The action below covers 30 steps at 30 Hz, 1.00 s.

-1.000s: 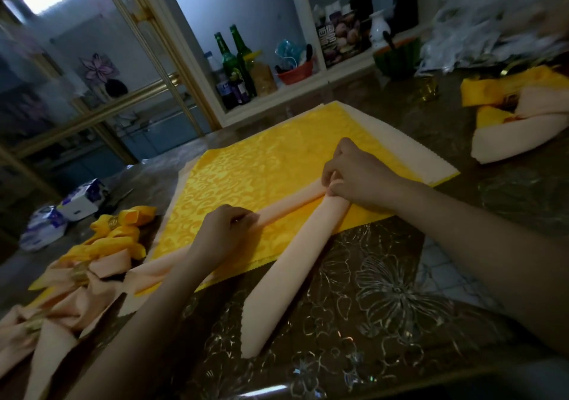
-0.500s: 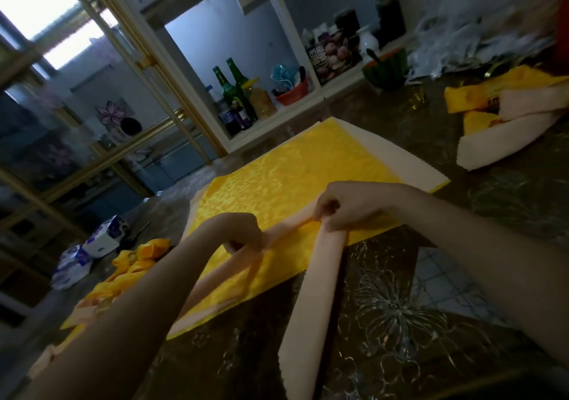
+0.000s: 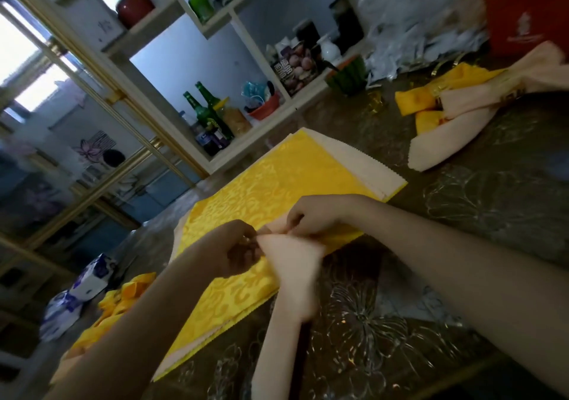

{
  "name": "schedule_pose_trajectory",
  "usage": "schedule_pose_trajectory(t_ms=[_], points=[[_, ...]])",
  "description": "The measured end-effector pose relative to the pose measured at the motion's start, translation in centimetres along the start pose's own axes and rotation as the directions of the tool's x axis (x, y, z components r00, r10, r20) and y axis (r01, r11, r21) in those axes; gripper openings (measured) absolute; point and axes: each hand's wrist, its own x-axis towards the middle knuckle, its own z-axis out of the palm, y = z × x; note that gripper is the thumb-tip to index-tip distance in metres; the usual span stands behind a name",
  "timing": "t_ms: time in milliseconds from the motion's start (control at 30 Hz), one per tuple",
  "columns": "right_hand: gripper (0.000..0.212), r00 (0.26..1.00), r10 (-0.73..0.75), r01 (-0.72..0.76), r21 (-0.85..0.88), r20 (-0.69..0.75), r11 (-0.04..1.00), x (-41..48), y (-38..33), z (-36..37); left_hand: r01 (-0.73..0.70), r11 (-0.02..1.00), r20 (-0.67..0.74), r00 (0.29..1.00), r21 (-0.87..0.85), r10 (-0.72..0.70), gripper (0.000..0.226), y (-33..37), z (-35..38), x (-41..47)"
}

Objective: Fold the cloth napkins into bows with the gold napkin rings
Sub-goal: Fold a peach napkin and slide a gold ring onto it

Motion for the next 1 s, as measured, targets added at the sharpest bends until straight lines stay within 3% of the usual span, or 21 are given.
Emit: schedule_pose_trajectory(t_ms=[33,100,167,233,267,333,367,400,500,700,900,1000], points=[[0.027,1.000,0.019,-0.019,0.041,0.000,0.999,-0.1,0.0,-0.1,0.003,0.996,0.020,1.000,-0.092,-0.001,0.016,-0.4,0.8,0.0],[0.042,0.998,0.060,-0.064,0.148,0.028,0.987,-0.3,-0.2,-0.3,-0.029,0.993,0.025,0.999,-0.115,0.032,0.013,-1.2,2.5,-0.8],[0.055,0.991,0.108,-0.125,0.278,0.076,0.952,-0.8,-0.3,-0.7,-0.097,0.992,-0.039,0.995,-0.075,0.095,0.031,-2.0,3.9,-1.1],[0.049,0.991,0.102,-0.123,0.299,0.085,0.946,-1.2,0.0,-1.1,-0.165,0.982,-0.127,0.976,0.090,0.176,0.055,-2.8,4.5,-0.7],[0.042,0.993,0.079,-0.100,0.284,0.085,0.954,-1.3,0.1,-1.2,-0.216,0.935,-0.178,0.946,0.282,0.272,0.065,-3.2,4.4,-0.8],[0.030,0.994,0.036,-0.061,0.240,0.106,0.969,-1.5,0.3,-1.4,-0.274,0.662,-0.212,0.804,0.697,0.556,0.066,-3.4,4.1,-1.2],[0.026,0.992,0.028,-0.056,0.220,0.125,0.974,-1.6,0.2,-1.5,-0.318,0.523,-0.139,0.738,0.790,0.660,0.058,-3.5,3.8,-1.2],[0.024,0.990,0.021,-0.050,0.206,0.140,0.977,-1.6,0.2,-1.5,-0.371,0.466,-0.052,0.735,0.803,0.676,0.049,-3.4,3.5,-0.9],[0.029,0.990,0.018,-0.046,0.197,0.140,0.979,-1.7,0.2,-1.7,-0.485,0.610,0.174,0.850,0.627,0.497,0.043,-2.9,3.4,-0.5],[0.016,0.998,0.067,-0.065,0.088,-0.019,0.994,-1.0,0.9,-2.2,-0.525,0.668,0.421,0.844,0.528,0.332,0.055,-0.9,1.6,-0.6],[0.027,0.947,0.153,-0.192,-0.119,-0.281,0.974,-0.6,3.0,-4.2,-0.484,0.519,0.375,0.875,0.705,0.307,0.063,-0.7,2.0,0.4],[0.028,0.906,0.176,-0.236,-0.115,-0.386,0.965,-0.5,4.1,-6.0,-0.535,0.484,0.376,0.840,0.693,0.390,0.031,-1.3,2.4,0.8]])
